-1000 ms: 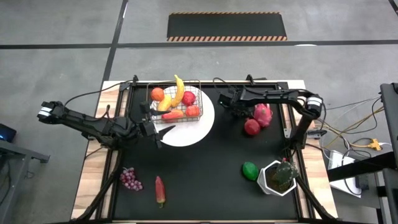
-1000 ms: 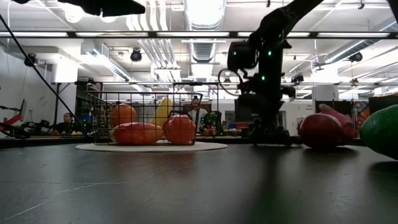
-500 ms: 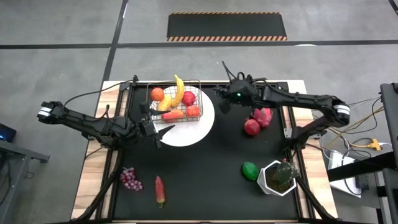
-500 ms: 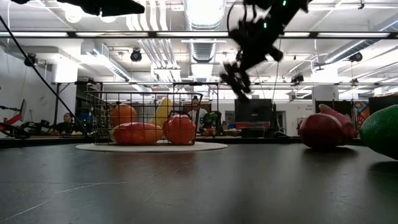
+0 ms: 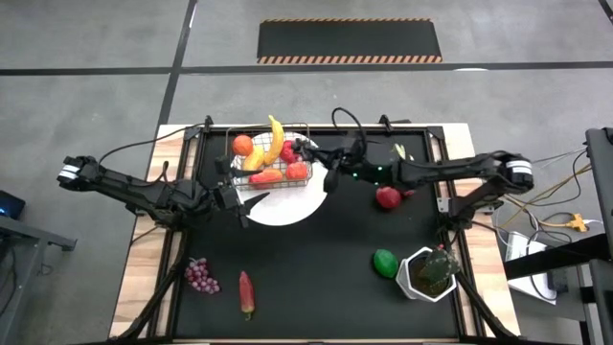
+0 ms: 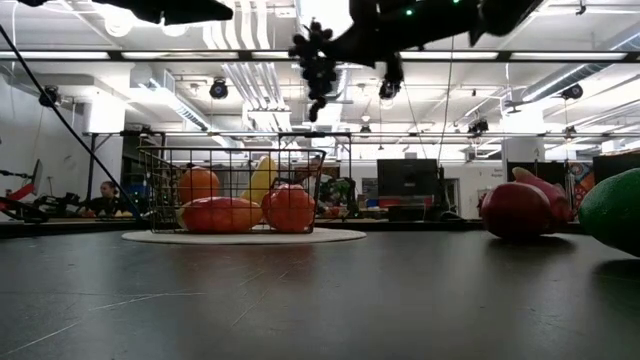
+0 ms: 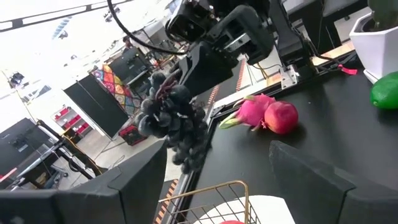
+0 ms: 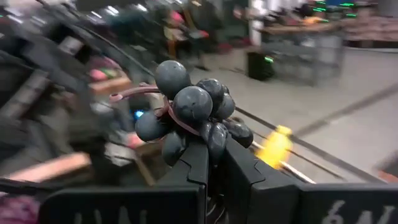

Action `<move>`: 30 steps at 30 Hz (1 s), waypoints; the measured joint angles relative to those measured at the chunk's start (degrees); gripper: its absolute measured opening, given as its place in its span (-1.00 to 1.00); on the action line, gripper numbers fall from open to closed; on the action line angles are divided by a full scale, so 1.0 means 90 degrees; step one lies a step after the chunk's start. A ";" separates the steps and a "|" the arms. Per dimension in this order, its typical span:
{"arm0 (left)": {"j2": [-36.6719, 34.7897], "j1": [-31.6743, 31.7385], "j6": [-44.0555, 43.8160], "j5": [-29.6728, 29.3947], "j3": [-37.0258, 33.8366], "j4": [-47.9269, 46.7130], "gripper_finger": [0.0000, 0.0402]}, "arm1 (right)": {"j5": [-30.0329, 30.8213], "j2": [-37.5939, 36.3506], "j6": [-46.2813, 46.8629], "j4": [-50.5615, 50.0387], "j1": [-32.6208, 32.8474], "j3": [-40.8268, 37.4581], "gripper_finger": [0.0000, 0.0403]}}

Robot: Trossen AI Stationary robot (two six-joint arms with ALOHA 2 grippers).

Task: Build produce basket
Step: Put the black grapes into the wire basket

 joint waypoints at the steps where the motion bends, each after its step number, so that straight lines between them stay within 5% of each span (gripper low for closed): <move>1: 0.0000 0.0000 0.0009 0.0000 0.0000 0.0003 0.32 | -0.0042 0.0140 0.0064 0.0202 0.0002 0.0020 -0.93; 14: -0.0023 0.0002 0.0182 -0.0010 0.0000 0.0386 0.32 | 0.0056 0.2331 0.0522 0.0245 -0.0128 0.1586 -0.94; 30: -0.0046 0.0002 0.0182 -0.0014 -0.0029 0.0375 0.32 | 0.0800 0.3687 0.0514 -0.1996 -0.0304 0.3214 -0.92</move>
